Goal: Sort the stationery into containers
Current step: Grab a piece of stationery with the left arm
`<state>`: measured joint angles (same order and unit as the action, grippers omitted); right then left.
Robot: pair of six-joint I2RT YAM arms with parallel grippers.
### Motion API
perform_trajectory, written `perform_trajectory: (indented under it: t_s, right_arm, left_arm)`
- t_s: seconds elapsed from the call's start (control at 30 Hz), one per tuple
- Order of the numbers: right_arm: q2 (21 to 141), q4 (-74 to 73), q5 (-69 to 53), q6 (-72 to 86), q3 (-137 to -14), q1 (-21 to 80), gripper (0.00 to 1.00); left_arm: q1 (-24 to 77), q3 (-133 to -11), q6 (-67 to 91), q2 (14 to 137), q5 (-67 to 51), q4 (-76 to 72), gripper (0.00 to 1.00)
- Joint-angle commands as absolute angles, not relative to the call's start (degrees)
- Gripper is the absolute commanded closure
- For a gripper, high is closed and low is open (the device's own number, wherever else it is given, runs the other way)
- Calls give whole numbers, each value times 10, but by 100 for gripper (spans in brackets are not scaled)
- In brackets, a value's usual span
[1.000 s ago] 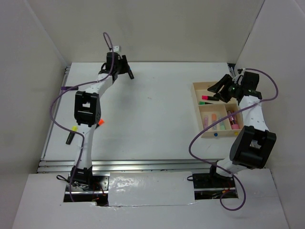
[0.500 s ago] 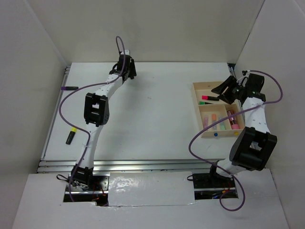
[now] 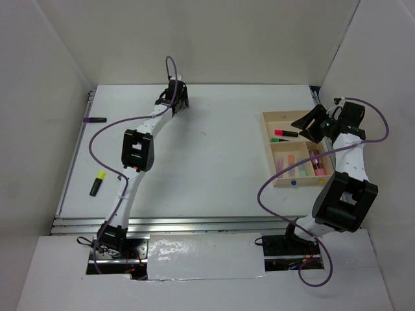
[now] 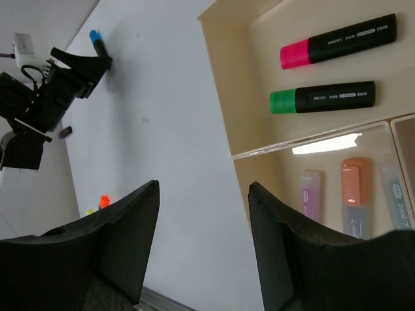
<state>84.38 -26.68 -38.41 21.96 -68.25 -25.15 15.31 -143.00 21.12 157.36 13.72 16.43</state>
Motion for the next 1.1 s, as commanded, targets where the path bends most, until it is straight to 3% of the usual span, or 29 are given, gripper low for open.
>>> perform_trajectory:
  t_s: [0.0,0.47,0.73,0.83,0.97,1.07]
  right_arm:
    - [845,-272,-400,206,-686,-265,36]
    - [841,-280,-420,204,-680,-292,36]
    - [837,-279,-426,209,-679,-292,36]
    - [830,-279,-436,208,-674,-291,37]
    - [816,-279,-455,206,-661,-285,37]
    - [799,-273,-466,201,-643,-266,36]
  left_arm:
    - [145,-1459,219,1596,133,171,39]
    - [127,-1446,227,1590,146,187,60]
    - [117,-1430,207,1578,131,220,81]
    - [116,-1372,201,1543,120,211,89]
    - [115,-1130,208,1408,56,118,100]
    - [116,-1027,209,1333,16,73,100]
